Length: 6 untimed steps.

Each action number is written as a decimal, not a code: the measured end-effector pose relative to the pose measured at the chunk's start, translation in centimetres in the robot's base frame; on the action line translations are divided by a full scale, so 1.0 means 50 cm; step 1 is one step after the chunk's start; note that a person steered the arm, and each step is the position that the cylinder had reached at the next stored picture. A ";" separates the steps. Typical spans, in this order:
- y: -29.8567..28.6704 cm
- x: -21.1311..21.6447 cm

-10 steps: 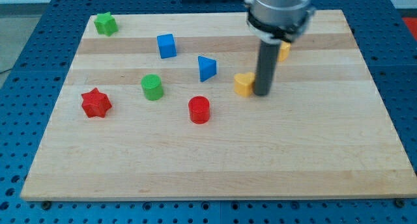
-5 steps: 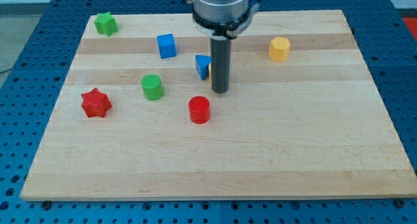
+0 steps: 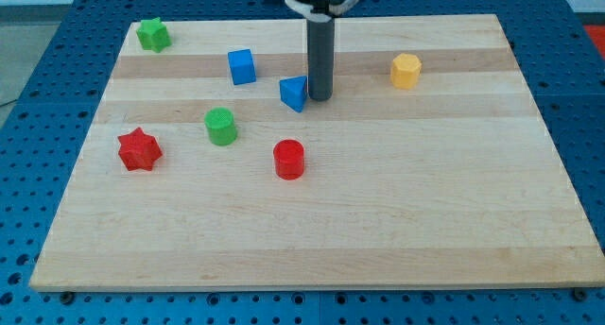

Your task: Slide the heart to the top center

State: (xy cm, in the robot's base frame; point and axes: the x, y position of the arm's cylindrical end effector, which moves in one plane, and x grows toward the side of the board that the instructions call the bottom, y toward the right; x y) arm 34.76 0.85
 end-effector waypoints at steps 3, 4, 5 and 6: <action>-0.020 -0.040; -0.021 -0.108; -0.021 -0.134; -0.030 -0.115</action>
State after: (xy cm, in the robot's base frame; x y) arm 29.03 -0.65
